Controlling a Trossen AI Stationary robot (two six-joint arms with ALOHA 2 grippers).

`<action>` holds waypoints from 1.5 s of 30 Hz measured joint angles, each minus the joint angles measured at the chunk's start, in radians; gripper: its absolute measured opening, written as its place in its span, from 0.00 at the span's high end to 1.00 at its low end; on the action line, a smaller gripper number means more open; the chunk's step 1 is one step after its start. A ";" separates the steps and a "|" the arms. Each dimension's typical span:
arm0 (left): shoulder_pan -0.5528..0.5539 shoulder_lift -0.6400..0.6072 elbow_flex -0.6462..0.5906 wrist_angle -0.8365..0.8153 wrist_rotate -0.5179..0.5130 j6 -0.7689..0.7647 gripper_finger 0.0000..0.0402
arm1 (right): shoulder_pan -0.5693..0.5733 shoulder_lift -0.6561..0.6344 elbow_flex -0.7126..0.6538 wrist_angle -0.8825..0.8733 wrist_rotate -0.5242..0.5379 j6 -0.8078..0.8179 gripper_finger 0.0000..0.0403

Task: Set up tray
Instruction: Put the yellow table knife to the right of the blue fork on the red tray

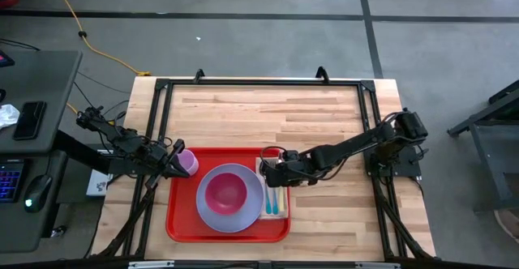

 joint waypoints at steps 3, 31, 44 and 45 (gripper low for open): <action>0.000 0.000 0.000 0.000 0.006 0.000 0.88 | 0.000 0.003 0.000 0.002 -0.003 0.007 0.96; 0.000 0.000 0.000 0.006 0.014 0.000 0.88 | 0.000 0.088 0.000 -0.001 -0.021 0.017 0.96; 0.000 0.000 0.000 0.005 0.030 0.000 0.88 | -0.007 0.136 0.000 0.023 -0.041 0.019 0.96; 0.000 0.000 0.000 0.005 0.032 0.000 0.88 | -0.007 0.139 0.000 0.025 -0.042 0.021 0.96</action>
